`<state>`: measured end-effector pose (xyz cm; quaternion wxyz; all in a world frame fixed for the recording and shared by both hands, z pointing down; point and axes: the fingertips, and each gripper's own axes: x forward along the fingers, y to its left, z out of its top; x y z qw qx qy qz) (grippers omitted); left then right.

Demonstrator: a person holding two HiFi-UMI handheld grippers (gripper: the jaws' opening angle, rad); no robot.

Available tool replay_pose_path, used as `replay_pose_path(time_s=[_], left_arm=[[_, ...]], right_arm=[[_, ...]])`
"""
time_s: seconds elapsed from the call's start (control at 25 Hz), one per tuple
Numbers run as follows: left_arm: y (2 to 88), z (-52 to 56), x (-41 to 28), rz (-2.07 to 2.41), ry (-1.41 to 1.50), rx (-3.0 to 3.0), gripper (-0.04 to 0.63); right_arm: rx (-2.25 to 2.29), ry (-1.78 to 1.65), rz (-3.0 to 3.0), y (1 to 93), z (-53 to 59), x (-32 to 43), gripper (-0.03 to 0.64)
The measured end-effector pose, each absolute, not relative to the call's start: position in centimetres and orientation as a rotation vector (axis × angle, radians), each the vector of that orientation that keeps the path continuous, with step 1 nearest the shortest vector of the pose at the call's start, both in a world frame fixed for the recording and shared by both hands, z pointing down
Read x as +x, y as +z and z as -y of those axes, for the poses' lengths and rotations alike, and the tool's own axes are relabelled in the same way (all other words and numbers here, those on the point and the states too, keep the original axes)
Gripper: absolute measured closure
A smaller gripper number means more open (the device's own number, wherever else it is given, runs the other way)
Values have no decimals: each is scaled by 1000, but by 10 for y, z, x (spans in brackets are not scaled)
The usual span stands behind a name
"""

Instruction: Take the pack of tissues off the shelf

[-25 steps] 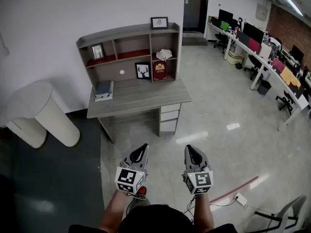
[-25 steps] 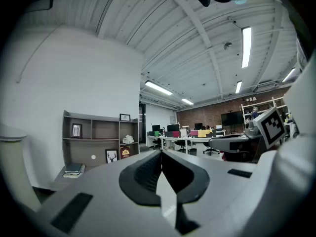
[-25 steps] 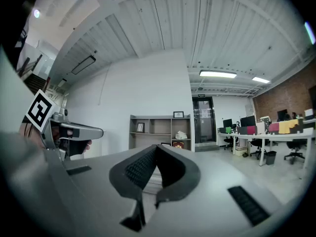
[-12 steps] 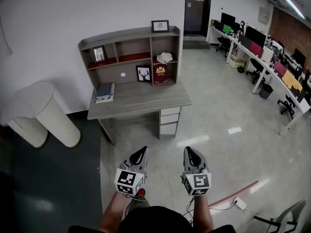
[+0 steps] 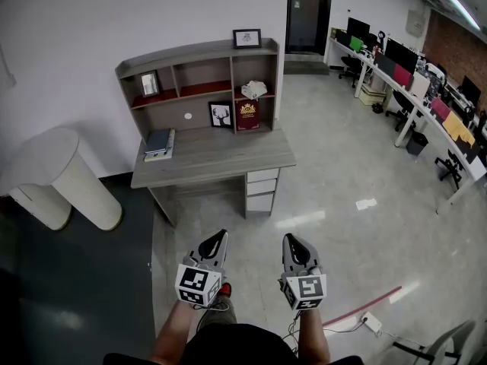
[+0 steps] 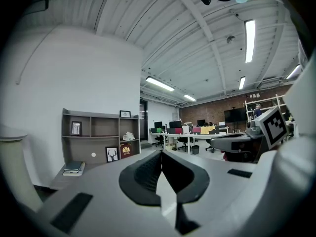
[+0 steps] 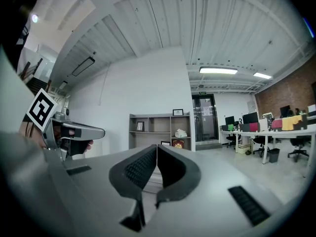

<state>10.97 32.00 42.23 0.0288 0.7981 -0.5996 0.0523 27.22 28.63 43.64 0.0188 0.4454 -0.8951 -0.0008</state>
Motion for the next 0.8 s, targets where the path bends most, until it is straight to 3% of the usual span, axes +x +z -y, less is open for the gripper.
replay_pose_path(time_s=[0.8], left_arm=[[423, -106, 7, 1700, 150, 2576, 588]], right_arm=[[1488, -25, 2695, 425, -96, 157, 588]])
